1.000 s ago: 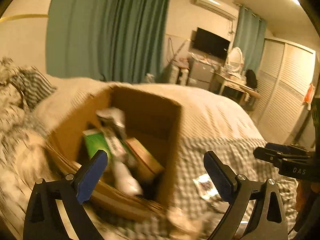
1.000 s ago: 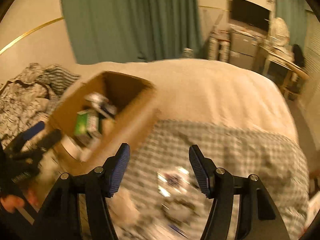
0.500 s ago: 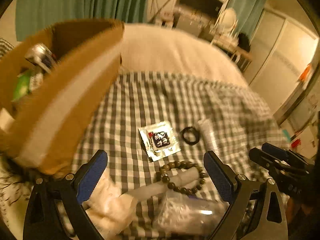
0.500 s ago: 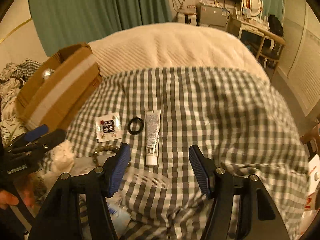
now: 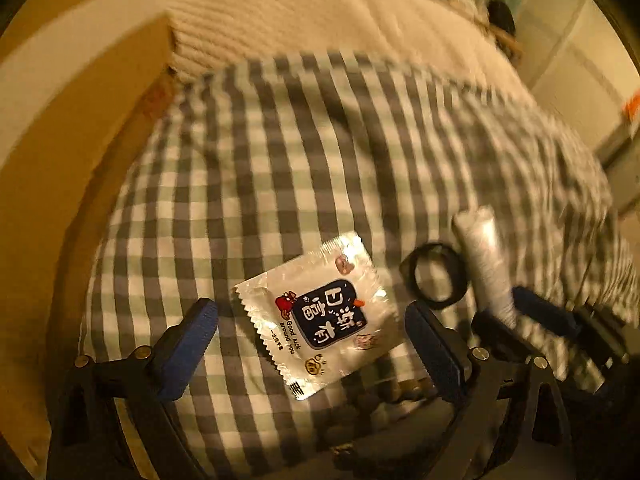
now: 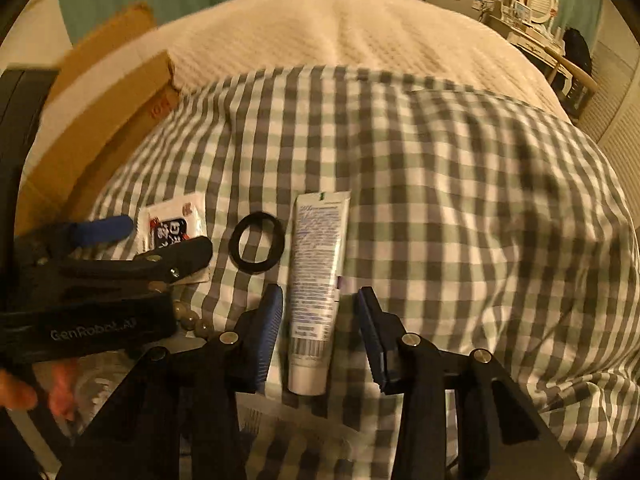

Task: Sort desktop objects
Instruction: 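Grasp the white sachet with the left gripper while the right grasps the toothpaste tube, then carry the sachet and toothpaste tube into the box with both grippers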

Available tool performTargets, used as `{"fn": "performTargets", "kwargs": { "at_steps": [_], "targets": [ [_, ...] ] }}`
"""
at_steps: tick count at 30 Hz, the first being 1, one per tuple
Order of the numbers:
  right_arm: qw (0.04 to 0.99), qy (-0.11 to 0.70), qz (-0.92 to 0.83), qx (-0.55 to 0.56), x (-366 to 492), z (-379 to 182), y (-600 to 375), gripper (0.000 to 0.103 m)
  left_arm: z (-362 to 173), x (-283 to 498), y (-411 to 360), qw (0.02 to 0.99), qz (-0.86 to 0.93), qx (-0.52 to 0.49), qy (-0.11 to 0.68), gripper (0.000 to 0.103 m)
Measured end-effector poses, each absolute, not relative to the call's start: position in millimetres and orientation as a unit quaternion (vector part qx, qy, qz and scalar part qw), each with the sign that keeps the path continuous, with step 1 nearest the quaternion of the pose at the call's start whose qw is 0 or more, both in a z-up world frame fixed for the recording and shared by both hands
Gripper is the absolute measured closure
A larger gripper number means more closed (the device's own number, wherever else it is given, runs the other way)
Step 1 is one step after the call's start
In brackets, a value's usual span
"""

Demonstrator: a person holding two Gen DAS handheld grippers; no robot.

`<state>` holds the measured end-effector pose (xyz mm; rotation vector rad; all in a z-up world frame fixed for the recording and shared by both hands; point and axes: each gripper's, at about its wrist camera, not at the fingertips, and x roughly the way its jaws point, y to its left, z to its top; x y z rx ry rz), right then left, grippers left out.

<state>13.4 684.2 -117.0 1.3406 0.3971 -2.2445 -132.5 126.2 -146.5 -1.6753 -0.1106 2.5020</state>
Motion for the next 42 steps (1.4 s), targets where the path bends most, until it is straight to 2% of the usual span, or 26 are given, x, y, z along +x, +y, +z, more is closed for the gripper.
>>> {"fn": "performTargets", "kwargs": {
  "at_steps": [2, 3, 5, 7, 11, 14, 15, 16, 30, 35, 42],
  "targets": [
    [0.235, 0.164, -0.820, 0.496, 13.9, -122.9, 675.2, 0.071, -149.0, -132.7, 124.0, 0.068, 0.830, -0.553, -0.030, 0.012],
    [0.230, 0.175, -0.820, 0.495, 15.6, -125.5, 671.2, 0.077, -149.8, -131.2, 123.1, 0.071, 0.832, -0.550, -0.022, 0.016],
    [0.220, 0.190, -0.821, 0.491, 19.4, -128.2, 666.5, 0.077, -150.5, -126.9, 121.3, 0.073, 0.838, -0.541, -0.003, 0.026],
    [0.214, 0.192, -0.824, 0.488, 23.4, -128.5, 668.5, 0.078, -148.4, -121.2, 118.4, 0.070, 0.849, -0.524, 0.013, 0.044],
    [0.207, 0.180, -0.832, 0.482, 29.1, -128.5, 671.2, 0.078, -140.5, -109.7, 110.3, 0.080, 0.860, -0.505, -0.003, 0.065],
    [0.207, 0.159, -0.836, 0.483, 30.6, -126.5, 680.1, 0.078, -137.4, -106.5, 104.5, 0.087, 0.862, -0.500, -0.023, 0.067],
    [0.207, 0.153, -0.837, 0.483, 29.4, -121.8, 682.5, 0.078, -136.4, -105.1, 102.6, 0.087, 0.863, -0.496, -0.029, 0.080],
    [0.206, 0.148, -0.838, 0.482, 29.3, -120.9, 685.2, 0.078, -132.7, -106.6, 97.9, 0.088, 0.865, -0.493, -0.037, 0.083],
    [0.229, 0.085, -0.849, 0.468, 36.8, -99.2, 711.7, 0.078, -87.8, -66.6, 87.7, 0.106, 0.889, -0.439, -0.074, 0.085],
    [0.252, 0.060, -0.853, 0.453, 60.1, -76.8, 719.5, 0.078, -36.2, -38.1, 93.5, 0.123, 0.913, -0.383, -0.068, 0.085],
    [0.314, 0.042, -0.856, 0.409, 85.9, -0.9, 691.1, 0.078, 41.3, -18.3, 64.0, 0.116, 0.941, -0.316, -0.041, 0.085]
  ]
}}
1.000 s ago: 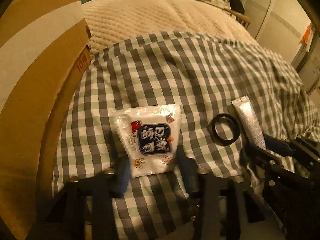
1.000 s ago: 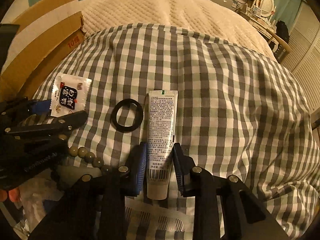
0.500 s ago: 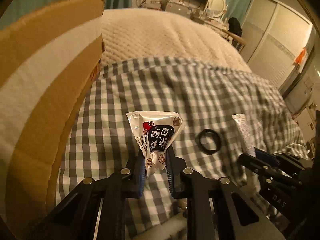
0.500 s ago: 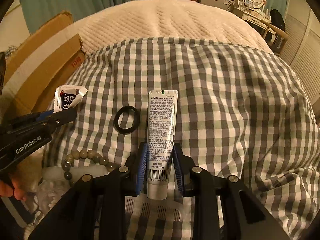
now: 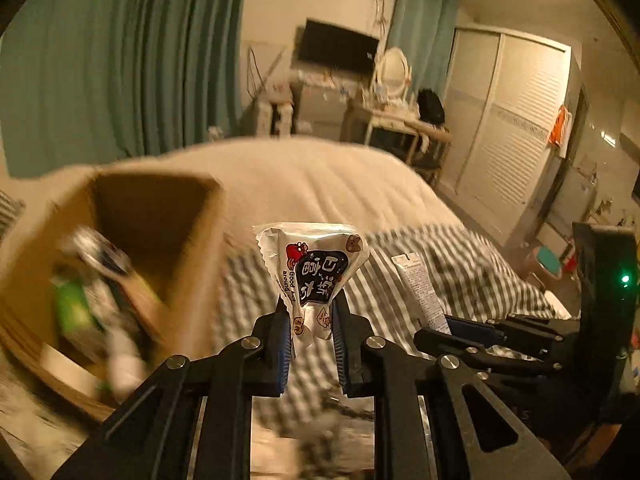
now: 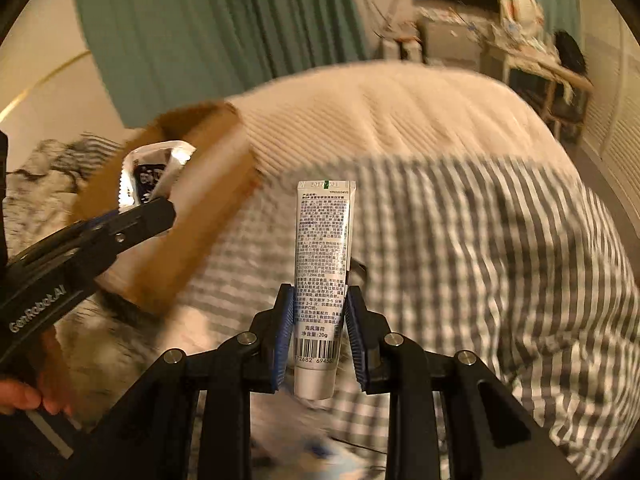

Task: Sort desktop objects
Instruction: 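Carry the sachet and toothpaste tube into the box with both grippers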

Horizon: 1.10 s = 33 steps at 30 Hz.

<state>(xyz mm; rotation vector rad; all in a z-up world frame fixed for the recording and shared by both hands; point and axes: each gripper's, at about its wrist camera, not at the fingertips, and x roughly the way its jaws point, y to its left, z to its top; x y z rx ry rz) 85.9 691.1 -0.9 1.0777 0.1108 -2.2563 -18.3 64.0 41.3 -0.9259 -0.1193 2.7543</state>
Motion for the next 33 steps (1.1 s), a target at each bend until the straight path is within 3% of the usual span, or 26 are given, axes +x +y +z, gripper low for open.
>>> {"fn": "performTargets", "kwargs": {
  "at_steps": [3, 7, 11, 15, 20, 21, 22, 23, 24, 25, 28, 33],
  "targets": [
    [0.354, 0.050, -0.855, 0.376, 96.7, 37.9, 662.5, 0.078, 66.4, -5.4, 23.4, 0.080, 0.954, -0.284, -0.044, 0.085],
    [0.410, 0.040, -0.838, 0.358, 105.9, 64.5, 615.9, 0.078, 60.7, 3.9, -35.2, 0.014, 0.959, -0.272, -0.073, 0.085],
    [0.440, 0.068, -0.819, 0.361, 104.8, 62.3, 553.1, 0.078, 38.3, 2.7, -64.8, -0.051, 0.958, -0.278, -0.055, 0.085],
    [0.448, 0.068, -0.813, 0.365, 93.5, 51.4, 505.3, 0.078, 17.5, -11.6, -85.3, -0.037, 0.949, -0.299, -0.095, 0.085],
    [0.439, 0.074, -0.812, 0.377, 83.7, 46.6, 473.0, 0.077, 4.2, -16.9, -88.8, -0.044, 0.946, -0.308, -0.088, 0.082],
    [0.434, 0.079, -0.817, 0.373, 84.4, 47.6, 469.1, 0.077, 3.6, -17.2, -86.9, -0.047, 0.947, -0.308, -0.083, 0.074],
    [0.432, 0.079, -0.818, 0.371, 83.3, 49.5, 466.5, 0.074, 3.9, -17.1, -83.1, -0.054, 0.948, -0.306, -0.071, 0.052],
    [0.433, 0.072, -0.818, 0.373, 81.2, 51.2, 466.5, 0.069, 5.9, -14.7, -79.8, -0.060, 0.949, -0.305, -0.063, 0.038],
    [0.434, 0.056, -0.816, 0.378, 78.9, 53.4, 469.1, 0.056, 7.9, -11.5, -77.0, -0.069, 0.950, -0.300, -0.054, 0.022],
    [0.434, 0.039, -0.815, 0.382, 77.6, 55.5, 472.7, 0.049, 11.4, -7.8, -71.5, -0.081, 0.954, -0.286, -0.041, 0.016],
    [0.427, 0.027, -0.821, 0.378, 77.6, 62.7, 485.2, 0.047, 17.7, 1.4, -62.2, -0.085, 0.960, -0.266, -0.016, 0.006],
    [0.409, 0.038, -0.833, 0.370, 87.9, 75.2, 526.5, 0.047, 28.8, 7.7, -39.1, -0.079, 0.963, -0.258, -0.006, 0.005]
  ]
}}
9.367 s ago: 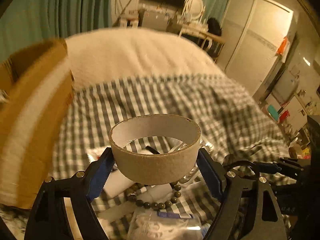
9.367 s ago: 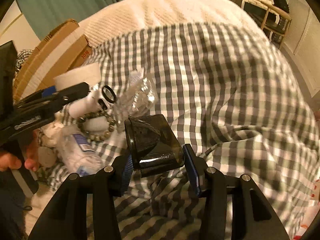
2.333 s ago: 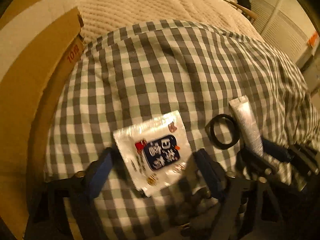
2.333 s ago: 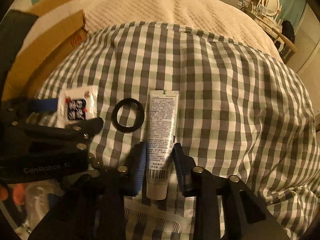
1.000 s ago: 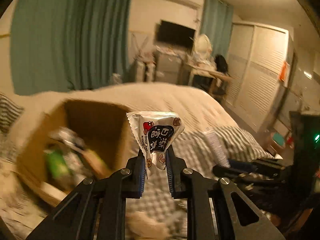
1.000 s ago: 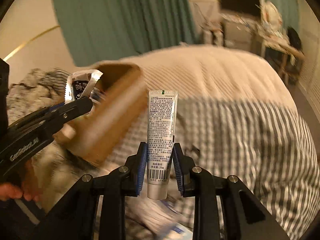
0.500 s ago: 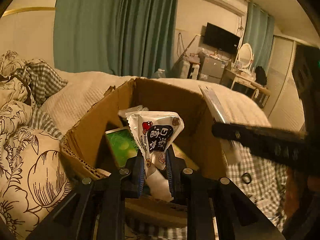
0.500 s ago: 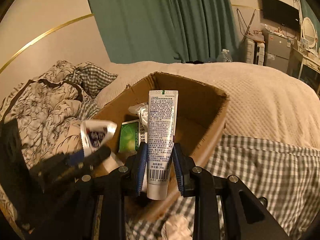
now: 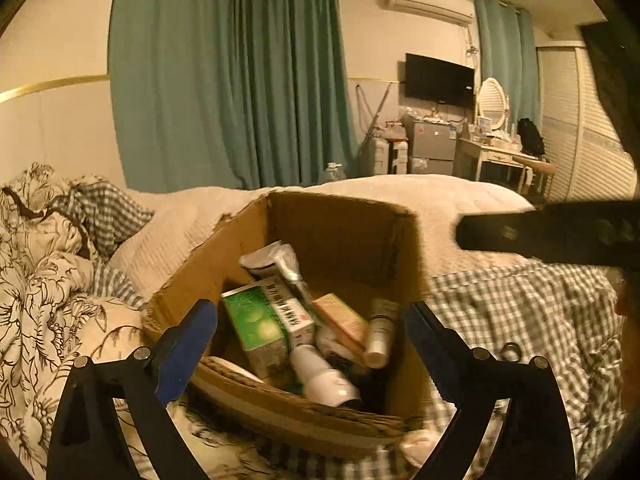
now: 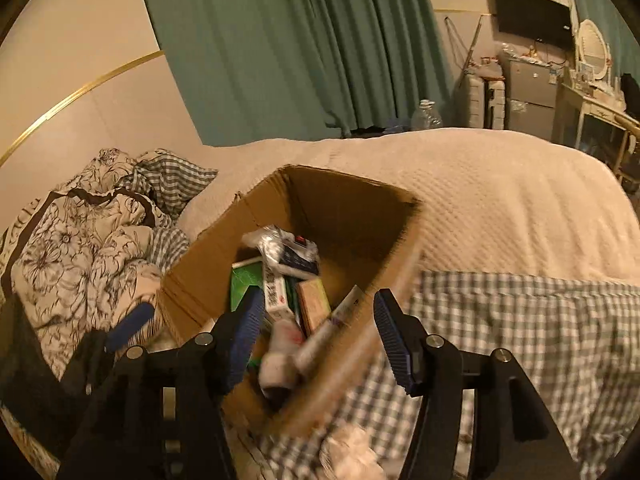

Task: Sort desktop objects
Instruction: 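Carry the sachet and toothpaste tube into the box with both grippers, then grasp the white lace cloth with the left gripper while the right grasps the blue tissue pack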

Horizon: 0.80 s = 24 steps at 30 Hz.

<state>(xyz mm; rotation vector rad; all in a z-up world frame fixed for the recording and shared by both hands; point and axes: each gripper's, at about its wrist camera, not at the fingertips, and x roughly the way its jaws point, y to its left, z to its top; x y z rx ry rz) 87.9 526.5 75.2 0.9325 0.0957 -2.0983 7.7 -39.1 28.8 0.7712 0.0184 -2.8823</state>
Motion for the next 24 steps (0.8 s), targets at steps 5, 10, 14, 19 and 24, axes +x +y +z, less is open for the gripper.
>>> {"fn": "performTargets", "kwargs": {
  "at_steps": [5, 10, 14, 19, 24],
  "targets": [
    [0.365, 0.059, -0.856, 0.361, 102.6, 88.4, 596.7, 0.047, 41.6, 21.8, -5.3, 0.010, -0.962, 0.266, 0.059, 0.000],
    [0.326, 0.107, -0.859, 0.380, 123.0, 71.9, 668.1, 0.047, 21.7, 30.4, 27.9, -0.032, -0.945, 0.312, 0.094, 0.000],
    [0.305, 0.110, -0.847, 0.421, 134.2, 30.6, 713.8, 0.047, -10.8, 34.6, 43.9, -0.016, -0.929, 0.360, 0.081, 0.000],
    [0.311, 0.094, -0.819, 0.474, 145.7, -28.4, 743.1, 0.047, -60.2, 37.3, 47.4, -0.006, -0.907, 0.409, 0.097, 0.000],
    [0.317, 0.079, -0.796, 0.509, 148.8, -65.1, 746.0, 0.045, -92.3, 31.7, 44.7, 0.006, -0.889, 0.443, 0.115, 0.003]
  ]
}}
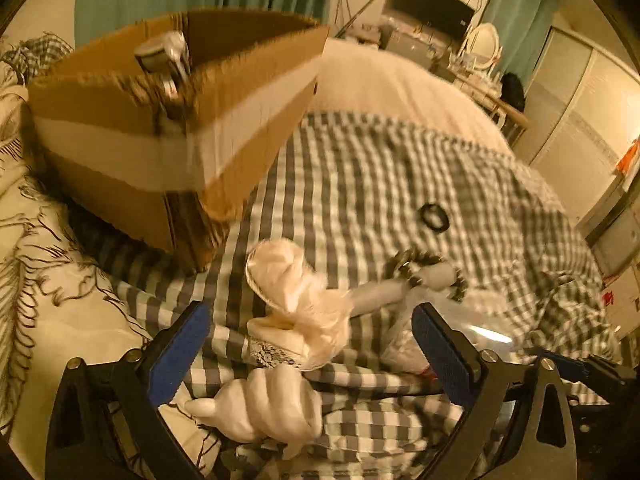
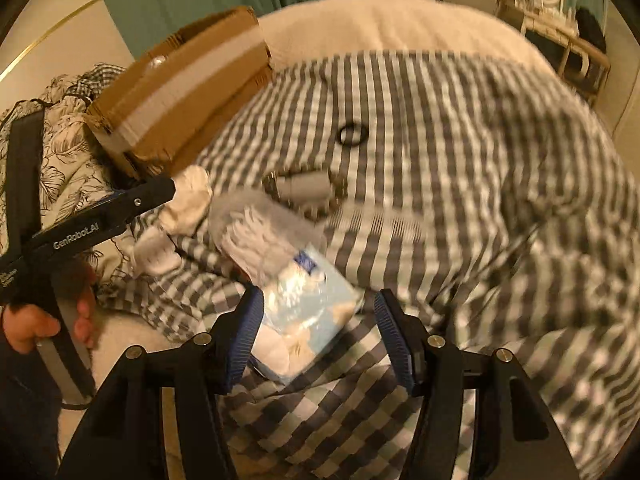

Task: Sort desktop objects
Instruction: 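Grasp the white lace cloth with the left gripper while the right grasps the blue tissue pack, then drop the lace cloth and tissue pack into the box with both grippers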

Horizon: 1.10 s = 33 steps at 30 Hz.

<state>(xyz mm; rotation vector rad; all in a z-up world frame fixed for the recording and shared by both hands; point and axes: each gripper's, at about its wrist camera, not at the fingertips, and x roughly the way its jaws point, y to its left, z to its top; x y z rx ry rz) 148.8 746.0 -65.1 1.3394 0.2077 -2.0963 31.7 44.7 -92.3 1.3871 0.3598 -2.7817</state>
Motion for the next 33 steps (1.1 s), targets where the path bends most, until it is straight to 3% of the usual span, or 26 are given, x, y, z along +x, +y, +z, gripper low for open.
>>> {"fn": "performTargets", "kwargs": {
  "at_steps": [2, 8, 11, 13, 14, 23, 24, 25, 33],
  "targets": [
    [0.316, 0.062, -0.793, 0.517, 143.4, -71.5, 749.1, 0.042, -98.6, 27.8, 47.3, 0.005, -0.886, 0.451, 0.109, 0.005],
    [0.314, 0.029, -0.780, 0.541, 136.4, -93.2, 752.4, 0.035, -118.8, 15.7, 50.3, -0.005, -0.870, 0.482, 0.102, 0.025],
    [0.314, 0.048, -0.773, 0.549, 141.1, -104.3, 740.9, 0.034, -127.5, 12.6, 45.9, -0.017, -0.862, 0.494, 0.115, 0.047],
    [0.314, 0.056, -0.773, 0.549, 143.5, -104.9, 736.4, 0.029, -132.2, 10.5, 41.5, -0.029, -0.854, 0.502, 0.131, 0.069],
    [0.311, 0.062, -0.774, 0.547, 145.4, -104.9, 733.3, 0.029, -132.5, 11.1, 39.9, -0.033, -0.854, 0.502, 0.136, 0.072],
    [0.297, 0.066, -0.772, 0.559, 149.8, -118.4, 729.8, 0.028, -123.0, 17.8, 42.3, -0.045, -0.867, 0.475, 0.142, 0.081],
    [0.297, 0.066, -0.774, 0.556, 150.9, -117.3, 730.0, 0.032, -118.3, 21.3, 42.6, -0.046, -0.872, 0.466, 0.141, 0.081],
    [0.297, 0.068, -0.777, 0.551, 153.4, -115.3, 730.3, 0.049, -114.5, 23.0, 43.0, -0.048, -0.877, 0.458, 0.139, 0.081],
    [0.297, 0.059, -0.808, 0.505, 171.8, -94.1, 739.3, 0.068, -92.6, 36.6, 53.5, -0.067, -0.899, 0.419, 0.106, 0.083]
  ]
}}
